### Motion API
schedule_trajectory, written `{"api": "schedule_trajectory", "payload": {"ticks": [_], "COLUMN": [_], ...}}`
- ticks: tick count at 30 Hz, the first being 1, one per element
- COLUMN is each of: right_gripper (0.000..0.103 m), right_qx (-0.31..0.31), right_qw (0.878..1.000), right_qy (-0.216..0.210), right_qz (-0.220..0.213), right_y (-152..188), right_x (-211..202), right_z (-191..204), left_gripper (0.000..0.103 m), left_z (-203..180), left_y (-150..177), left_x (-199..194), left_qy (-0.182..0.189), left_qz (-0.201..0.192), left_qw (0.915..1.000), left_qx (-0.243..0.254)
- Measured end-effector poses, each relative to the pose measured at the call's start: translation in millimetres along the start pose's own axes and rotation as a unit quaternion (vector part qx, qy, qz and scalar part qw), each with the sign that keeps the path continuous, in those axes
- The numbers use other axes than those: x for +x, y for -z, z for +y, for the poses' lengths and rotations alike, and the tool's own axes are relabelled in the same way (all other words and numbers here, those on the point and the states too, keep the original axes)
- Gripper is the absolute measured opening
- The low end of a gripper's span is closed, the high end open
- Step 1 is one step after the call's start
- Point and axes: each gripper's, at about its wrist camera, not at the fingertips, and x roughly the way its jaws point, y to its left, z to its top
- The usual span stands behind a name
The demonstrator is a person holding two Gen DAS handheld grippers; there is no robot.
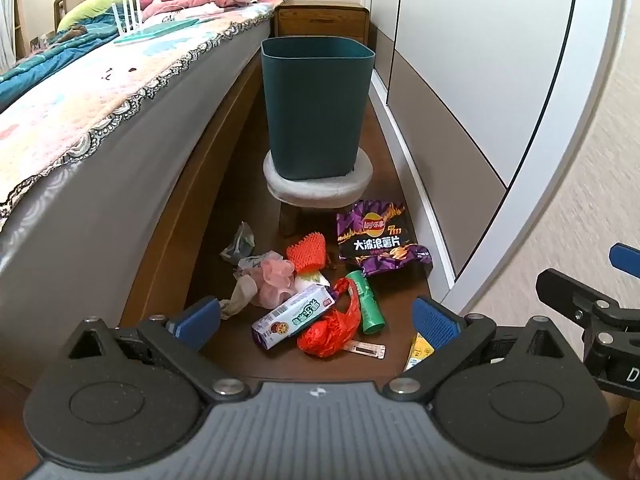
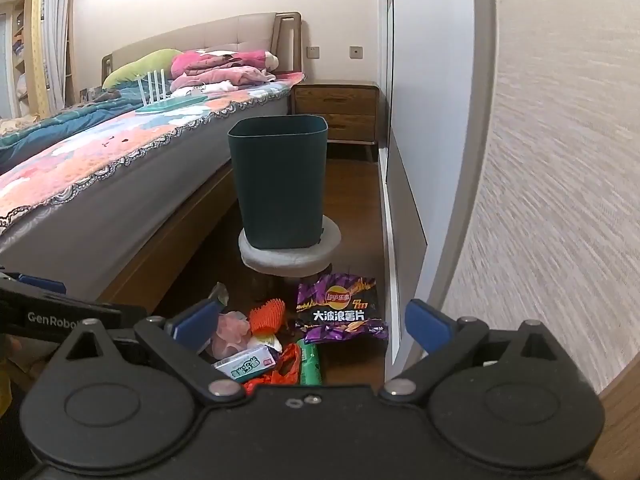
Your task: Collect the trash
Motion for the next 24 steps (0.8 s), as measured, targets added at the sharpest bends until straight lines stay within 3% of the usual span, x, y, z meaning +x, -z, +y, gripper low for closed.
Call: {"api": "schedule_trajectory", "payload": {"ticks": [24], "right_gripper": [0.099], "right_qx": [0.002], "right_qw": [1.0], "right_qy": [-0.003], "right_qz": [0.007], "right_y": [-0.4], "right_x": [5.6], "right_z": [-2.7], "left_gripper": [0.103], "left_z": [-2.0], "left_y": [-2.7], "left_x": [5.1], "left_qy": [-0.001], "left_qz": [0.005], "left_qw": [1.0], "left_qx": [-0.005]}}
